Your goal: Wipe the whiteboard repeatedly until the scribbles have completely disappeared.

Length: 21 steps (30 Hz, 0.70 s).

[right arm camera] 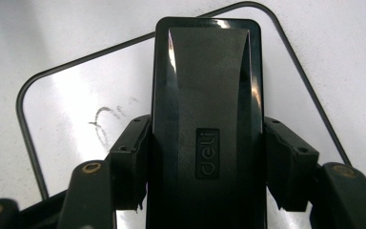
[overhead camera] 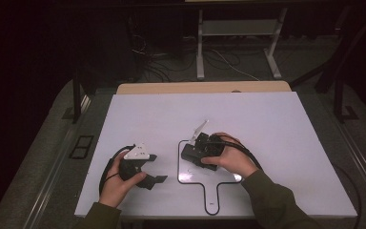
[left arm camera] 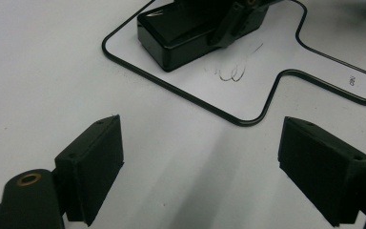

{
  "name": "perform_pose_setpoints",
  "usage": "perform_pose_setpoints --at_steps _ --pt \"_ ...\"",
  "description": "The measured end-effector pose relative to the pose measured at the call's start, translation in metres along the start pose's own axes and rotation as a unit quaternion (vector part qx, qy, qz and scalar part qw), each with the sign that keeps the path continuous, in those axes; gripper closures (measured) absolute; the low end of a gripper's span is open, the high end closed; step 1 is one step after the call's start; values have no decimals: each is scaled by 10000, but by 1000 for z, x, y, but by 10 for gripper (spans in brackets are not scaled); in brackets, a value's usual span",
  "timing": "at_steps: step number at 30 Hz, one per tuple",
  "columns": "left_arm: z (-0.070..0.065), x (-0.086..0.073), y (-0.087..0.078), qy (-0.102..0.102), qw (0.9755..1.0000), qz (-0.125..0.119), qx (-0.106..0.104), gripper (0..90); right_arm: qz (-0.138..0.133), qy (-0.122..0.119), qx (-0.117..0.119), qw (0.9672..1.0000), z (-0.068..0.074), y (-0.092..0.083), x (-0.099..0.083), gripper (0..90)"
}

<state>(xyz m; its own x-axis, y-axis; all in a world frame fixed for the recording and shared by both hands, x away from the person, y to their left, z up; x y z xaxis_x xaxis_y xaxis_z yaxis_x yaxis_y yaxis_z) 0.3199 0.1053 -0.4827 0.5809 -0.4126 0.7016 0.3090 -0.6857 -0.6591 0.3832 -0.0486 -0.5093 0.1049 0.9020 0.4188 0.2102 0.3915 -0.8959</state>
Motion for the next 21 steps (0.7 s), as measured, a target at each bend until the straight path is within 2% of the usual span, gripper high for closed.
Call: perform_pose_setpoints --at_steps 3,9,11,14,18,21 --pt "0 0 0 -10 10000 -5 0 146 1 -126 26 9999 5 1 3 386" --pt "0 0 0 -16 10000 -2 8 146 -70 -516 329 9981 37 1 16 386" --pt "0 0 0 -11 10000 -6 11 147 -73 -589 373 9975 43 0 17 386" --pt "-1 1 0 -3 10000 -13 0 146 -84 -478 358 9982 38 1 16 386" --pt "0 1 0 9 10000 -6 -4 146 -34 -194 115 9997 14 2 10 386" --pt "0 1 1 6 10000 -7 -14 147 -5 -190 74 9998 9 3 8 385"
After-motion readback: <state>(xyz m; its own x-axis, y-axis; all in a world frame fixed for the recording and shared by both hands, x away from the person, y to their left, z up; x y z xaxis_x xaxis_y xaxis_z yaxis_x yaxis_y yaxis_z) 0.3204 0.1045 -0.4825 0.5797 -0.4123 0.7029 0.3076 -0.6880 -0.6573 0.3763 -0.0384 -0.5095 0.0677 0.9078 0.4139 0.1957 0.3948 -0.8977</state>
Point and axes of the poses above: each handheld gripper's, and its own axes: y roughly forward along the jaws, x roughly out of its top, z roughly to its left, the point moved 10 cm from there along y, roughly forward along the jaws, and after that the axes turned 15 degrees about -y, right-handed, at the moved point
